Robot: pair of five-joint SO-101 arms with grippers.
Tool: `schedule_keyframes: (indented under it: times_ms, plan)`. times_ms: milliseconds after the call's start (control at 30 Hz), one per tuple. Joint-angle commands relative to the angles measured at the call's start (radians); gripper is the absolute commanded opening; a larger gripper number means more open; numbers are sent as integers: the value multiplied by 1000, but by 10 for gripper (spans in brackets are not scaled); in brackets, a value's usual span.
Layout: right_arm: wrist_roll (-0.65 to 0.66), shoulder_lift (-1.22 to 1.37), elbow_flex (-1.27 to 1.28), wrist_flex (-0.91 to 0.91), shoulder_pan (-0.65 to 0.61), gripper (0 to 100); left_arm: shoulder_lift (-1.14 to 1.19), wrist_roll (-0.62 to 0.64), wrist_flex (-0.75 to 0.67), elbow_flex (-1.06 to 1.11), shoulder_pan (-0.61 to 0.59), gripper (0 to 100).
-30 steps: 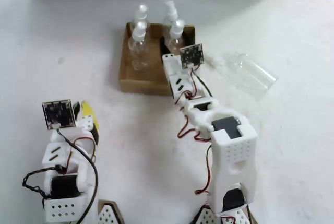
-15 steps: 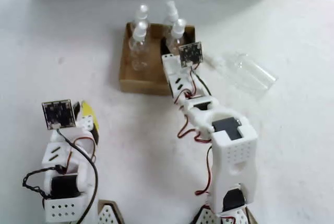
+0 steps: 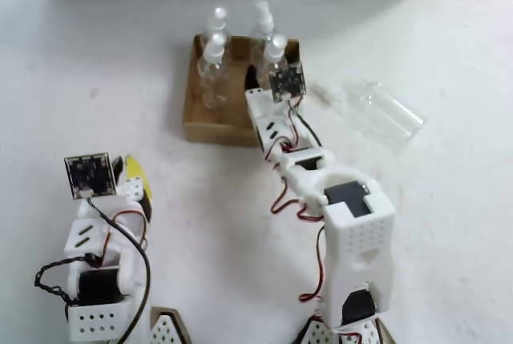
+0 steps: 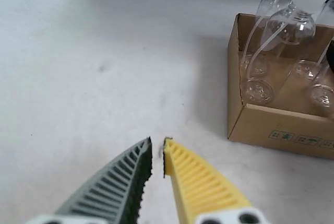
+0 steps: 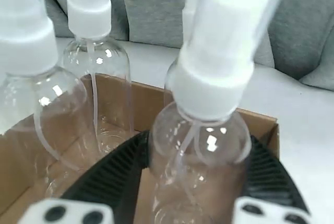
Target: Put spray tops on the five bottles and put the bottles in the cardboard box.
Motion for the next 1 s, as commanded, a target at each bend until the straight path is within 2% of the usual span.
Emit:
schedule_keyframes:
  times_ms: [0, 100, 233, 500, 833, 967]
  plan:
    - [3, -68, -3, 5, -5, 230, -13, 2, 5, -3, -8, 64]
    - [-11, -87, -3, 12, -5, 230, -13, 2, 5, -3, -8, 64]
    - [-91, -124, -3, 15, -5, 230, -13, 2, 5, -3, -8, 64]
    - [-97, -173, -6, 119, -5, 231, -13, 2, 5, -3, -8, 64]
    - [-89, -117, -14, 119, -15, 231, -13, 2, 5, -3, -8, 64]
    - [-87, -84, -31, 119, -22, 280, -13, 2, 5, -3, -8, 64]
